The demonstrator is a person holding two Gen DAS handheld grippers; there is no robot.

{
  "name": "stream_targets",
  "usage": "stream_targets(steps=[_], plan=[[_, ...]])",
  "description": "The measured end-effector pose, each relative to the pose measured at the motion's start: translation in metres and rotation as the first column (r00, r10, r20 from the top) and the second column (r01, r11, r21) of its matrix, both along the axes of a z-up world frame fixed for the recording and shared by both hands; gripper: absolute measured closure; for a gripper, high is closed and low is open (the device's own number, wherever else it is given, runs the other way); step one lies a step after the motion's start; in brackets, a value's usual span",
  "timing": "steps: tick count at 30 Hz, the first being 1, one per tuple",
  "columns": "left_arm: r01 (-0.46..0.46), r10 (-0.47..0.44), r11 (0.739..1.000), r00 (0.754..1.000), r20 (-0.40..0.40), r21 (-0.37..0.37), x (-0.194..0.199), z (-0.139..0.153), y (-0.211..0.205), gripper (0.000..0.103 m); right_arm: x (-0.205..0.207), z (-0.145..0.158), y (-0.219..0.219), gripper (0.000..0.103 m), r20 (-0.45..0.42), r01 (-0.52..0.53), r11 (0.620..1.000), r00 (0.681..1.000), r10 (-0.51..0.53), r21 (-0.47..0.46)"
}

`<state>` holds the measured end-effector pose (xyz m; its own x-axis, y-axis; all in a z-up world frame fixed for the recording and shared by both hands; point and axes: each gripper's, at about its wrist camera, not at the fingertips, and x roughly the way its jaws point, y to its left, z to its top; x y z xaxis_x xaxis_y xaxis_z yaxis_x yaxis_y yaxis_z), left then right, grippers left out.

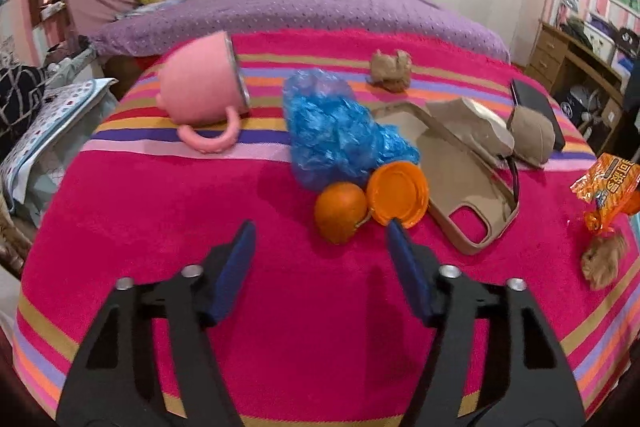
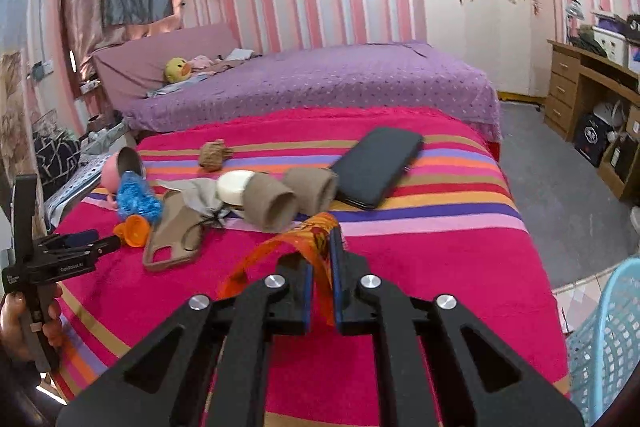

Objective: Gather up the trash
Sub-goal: 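Grasp the second tangerine with the left tool while the right tool holds the snack bag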

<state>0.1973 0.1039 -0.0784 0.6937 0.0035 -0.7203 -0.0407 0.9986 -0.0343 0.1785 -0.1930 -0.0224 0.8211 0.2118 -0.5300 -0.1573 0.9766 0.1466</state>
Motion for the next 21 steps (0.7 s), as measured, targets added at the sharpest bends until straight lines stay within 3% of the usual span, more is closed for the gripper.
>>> stream_targets(steps=[2,8,10,21], plan=[[0.011,-0.011,1.000,1.000,-0.024,-0.001,0.006,-0.003,-0.003,0.055,0.001,-0.002,-0.006,0.095,-0.007,0.009,1.000,1.000,-0.009,-0.005],[0.020,-0.021,1.000,0.999,-0.031,-0.013,0.016,-0.005,-0.005,0.056,0.000,-0.008,-0.012,0.095,-0.014,0.016,0.999,1.000,-0.016,-0.048],[0.031,-0.032,0.999,0.999,-0.030,-0.026,0.015,-0.005,-0.005,0.074,0.000,-0.010,-0.014,0.095,-0.019,0.018,0.999,1.000,-0.019,-0.050],[0.032,-0.032,0.999,0.999,0.018,0.003,-0.016,0.012,-0.006,0.079,-0.010,-0.008,-0.025,0.095,0.004,0.021,0.998,1.000,-0.021,-0.057]])
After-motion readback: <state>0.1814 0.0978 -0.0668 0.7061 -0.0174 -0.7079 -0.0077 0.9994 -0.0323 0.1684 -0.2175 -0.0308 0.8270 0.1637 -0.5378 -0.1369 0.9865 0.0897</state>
